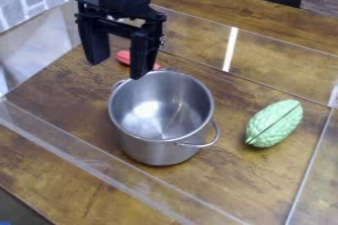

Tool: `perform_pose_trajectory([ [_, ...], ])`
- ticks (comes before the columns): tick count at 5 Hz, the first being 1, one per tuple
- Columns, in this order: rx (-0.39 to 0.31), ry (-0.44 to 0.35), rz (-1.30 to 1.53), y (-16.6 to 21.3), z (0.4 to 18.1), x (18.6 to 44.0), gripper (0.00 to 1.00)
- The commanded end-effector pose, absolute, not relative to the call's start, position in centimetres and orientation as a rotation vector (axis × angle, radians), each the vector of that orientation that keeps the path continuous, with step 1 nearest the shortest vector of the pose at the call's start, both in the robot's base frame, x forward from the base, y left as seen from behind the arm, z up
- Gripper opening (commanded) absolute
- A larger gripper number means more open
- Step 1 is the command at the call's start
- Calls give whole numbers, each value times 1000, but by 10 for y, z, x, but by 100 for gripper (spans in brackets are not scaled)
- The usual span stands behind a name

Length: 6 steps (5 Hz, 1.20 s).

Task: Put the green object in the silver pot

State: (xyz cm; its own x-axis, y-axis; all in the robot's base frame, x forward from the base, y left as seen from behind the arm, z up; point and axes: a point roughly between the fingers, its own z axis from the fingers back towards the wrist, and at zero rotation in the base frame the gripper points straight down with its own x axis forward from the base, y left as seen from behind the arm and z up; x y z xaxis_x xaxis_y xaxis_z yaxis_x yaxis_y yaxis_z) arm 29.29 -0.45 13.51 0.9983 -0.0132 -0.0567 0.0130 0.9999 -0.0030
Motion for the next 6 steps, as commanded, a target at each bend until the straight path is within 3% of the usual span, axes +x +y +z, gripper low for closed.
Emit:
perform_pose_trajectory([
  [1,-6,85,-43,-8,115,295,100],
  [4,32,32,-358,-134,137,337,100],
  [5,39,27,-420,-157,134,347,100],
  [6,39,32,-500,-150,123,362,100],
])
